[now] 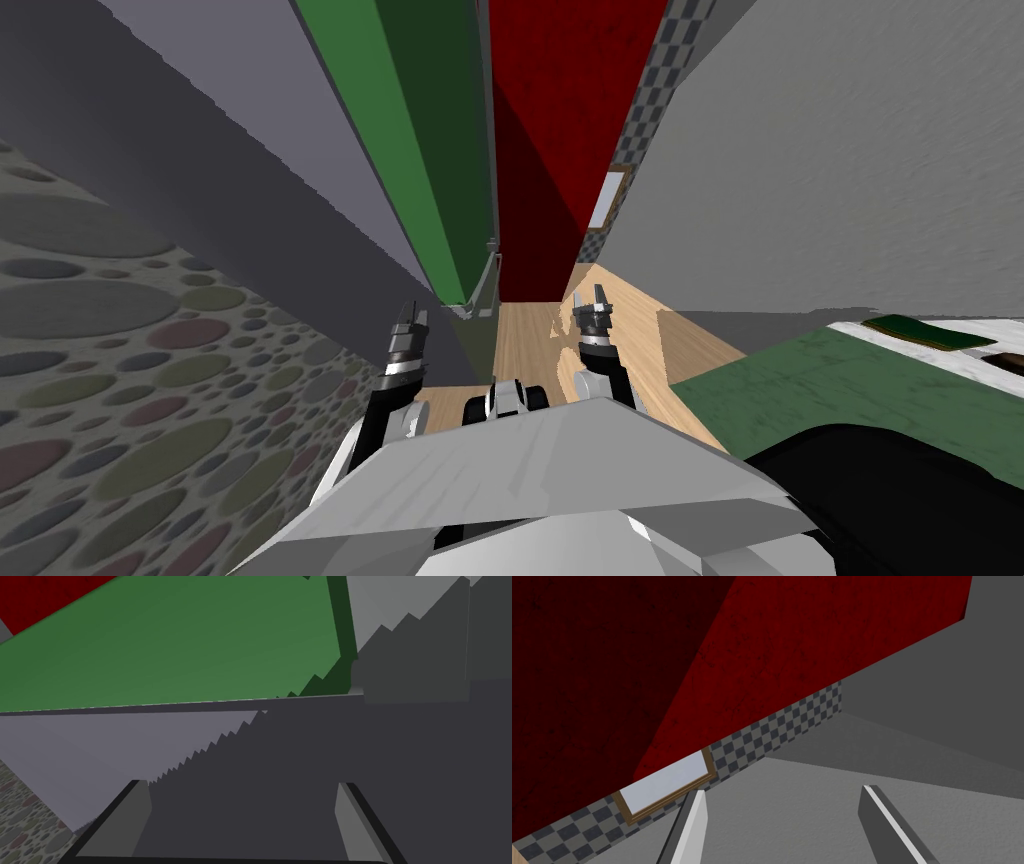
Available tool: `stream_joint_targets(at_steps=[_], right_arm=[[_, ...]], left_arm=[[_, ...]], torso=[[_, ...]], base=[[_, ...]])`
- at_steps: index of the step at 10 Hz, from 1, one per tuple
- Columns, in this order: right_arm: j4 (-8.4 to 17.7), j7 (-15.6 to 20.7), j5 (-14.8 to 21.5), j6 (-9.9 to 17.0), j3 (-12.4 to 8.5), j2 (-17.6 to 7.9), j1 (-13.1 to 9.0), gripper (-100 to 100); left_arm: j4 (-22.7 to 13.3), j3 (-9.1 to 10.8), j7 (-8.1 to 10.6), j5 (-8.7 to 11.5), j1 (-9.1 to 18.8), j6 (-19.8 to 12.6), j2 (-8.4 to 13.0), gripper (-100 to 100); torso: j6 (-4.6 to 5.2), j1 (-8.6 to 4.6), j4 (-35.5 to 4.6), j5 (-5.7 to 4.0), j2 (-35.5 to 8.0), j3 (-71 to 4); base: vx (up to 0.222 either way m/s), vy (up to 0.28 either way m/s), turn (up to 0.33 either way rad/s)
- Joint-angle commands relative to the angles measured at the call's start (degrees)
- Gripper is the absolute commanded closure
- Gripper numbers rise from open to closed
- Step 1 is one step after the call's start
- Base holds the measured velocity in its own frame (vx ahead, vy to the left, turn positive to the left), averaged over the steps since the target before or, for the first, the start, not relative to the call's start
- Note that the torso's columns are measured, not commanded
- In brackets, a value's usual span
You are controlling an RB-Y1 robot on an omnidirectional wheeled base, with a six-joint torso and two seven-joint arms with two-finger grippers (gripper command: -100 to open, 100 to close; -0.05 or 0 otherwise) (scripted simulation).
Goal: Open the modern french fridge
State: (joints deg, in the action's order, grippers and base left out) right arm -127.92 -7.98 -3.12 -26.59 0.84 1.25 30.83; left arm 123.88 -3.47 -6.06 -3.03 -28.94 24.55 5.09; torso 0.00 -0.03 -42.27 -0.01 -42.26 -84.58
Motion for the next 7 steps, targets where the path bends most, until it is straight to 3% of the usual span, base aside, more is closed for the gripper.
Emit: stream_joint_targets(at_steps=[1, 3, 7], right_arm=[[0.0, 0.0, 0.0, 0.0, 0.0, 0.0, 0.0, 0], [0.0, 0.0, 0.0, 0.0, 0.0, 0.0, 0.0, 0], [0.0, 0.0, 0.0, 0.0, 0.0, 0.0, 0.0, 0]], left_arm=[[-3.1, -0.3, -0.18, -0.3, 0.8, -0.4, 2.4, -100], [-7.1, -0.66, -0.4, -0.8, 2.0, -1.0, 3.2, -100], [-10.7, -0.99, -0.61, -1.2, 3.0, -1.6, 3.1, -100]], torso=[[0.01, -0.02, 0.0, 0.0, 0.0, 0.0], [0.03, -0.05, 0.0, 0.0, 0.0, 0.0], [0.32, -0.11, 0.3, 0.06, 0.6, -0.3]], base=[[0.006, -0.052, -0.038], [0.015, -0.063, -0.033], [0.003, -0.039, -0.019]])
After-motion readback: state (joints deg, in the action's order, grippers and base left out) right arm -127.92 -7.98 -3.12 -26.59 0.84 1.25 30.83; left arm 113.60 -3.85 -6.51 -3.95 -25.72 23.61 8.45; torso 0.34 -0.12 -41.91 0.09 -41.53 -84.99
